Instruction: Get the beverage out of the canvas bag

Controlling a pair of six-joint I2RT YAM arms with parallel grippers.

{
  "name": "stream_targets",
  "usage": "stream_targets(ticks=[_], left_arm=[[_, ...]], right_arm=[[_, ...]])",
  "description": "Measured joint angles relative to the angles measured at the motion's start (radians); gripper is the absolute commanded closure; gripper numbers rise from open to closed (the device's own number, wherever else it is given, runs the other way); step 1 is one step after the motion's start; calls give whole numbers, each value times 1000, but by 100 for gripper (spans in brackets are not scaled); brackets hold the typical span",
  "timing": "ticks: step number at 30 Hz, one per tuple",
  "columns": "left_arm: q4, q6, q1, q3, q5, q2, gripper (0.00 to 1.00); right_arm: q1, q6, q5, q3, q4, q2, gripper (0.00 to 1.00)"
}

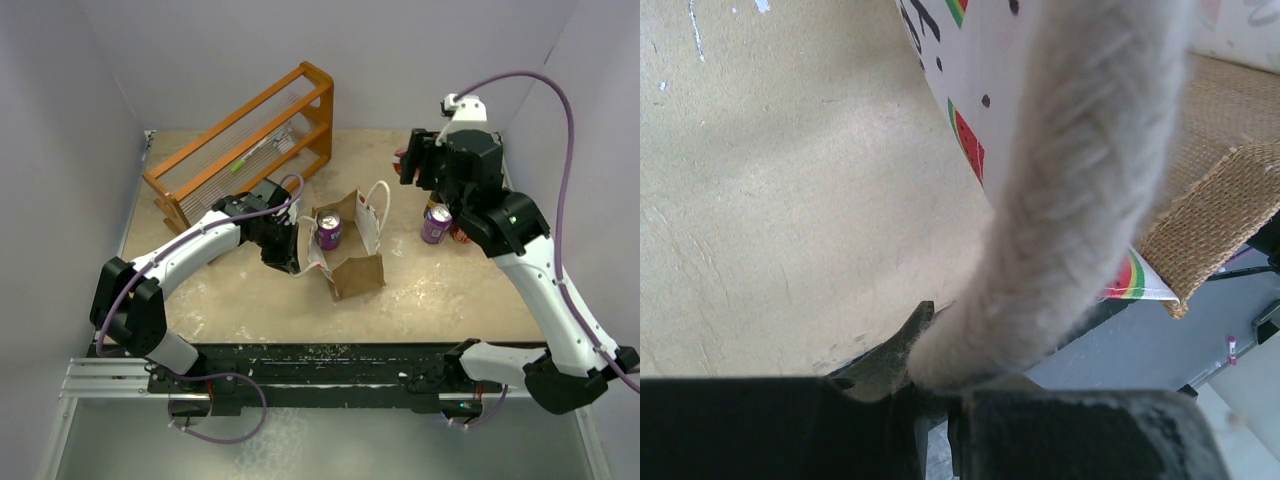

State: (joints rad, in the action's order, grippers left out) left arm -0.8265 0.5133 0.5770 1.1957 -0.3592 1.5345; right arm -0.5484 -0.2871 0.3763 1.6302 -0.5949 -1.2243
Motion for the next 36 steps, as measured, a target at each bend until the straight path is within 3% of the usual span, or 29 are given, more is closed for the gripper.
stream_targets(ticks=[5, 9, 17, 23, 36], left_arm=[[0, -1, -1, 0, 0, 0, 100], [0, -1, -1, 0, 0, 0, 100], [0, -2, -1, 0, -2, 9, 100], [-1, -5, -1, 0, -3, 11, 100], [-6, -8, -1, 0, -3, 12, 100]], right_arm=[[5, -45, 259, -150, -28, 107, 100], [6, -180, 350, -294, -91, 156, 100], [27, -417, 357, -560, -126, 138, 100], [117, -538, 307, -679, -76, 67, 100], [145, -586, 314, -745, 88, -95, 100]])
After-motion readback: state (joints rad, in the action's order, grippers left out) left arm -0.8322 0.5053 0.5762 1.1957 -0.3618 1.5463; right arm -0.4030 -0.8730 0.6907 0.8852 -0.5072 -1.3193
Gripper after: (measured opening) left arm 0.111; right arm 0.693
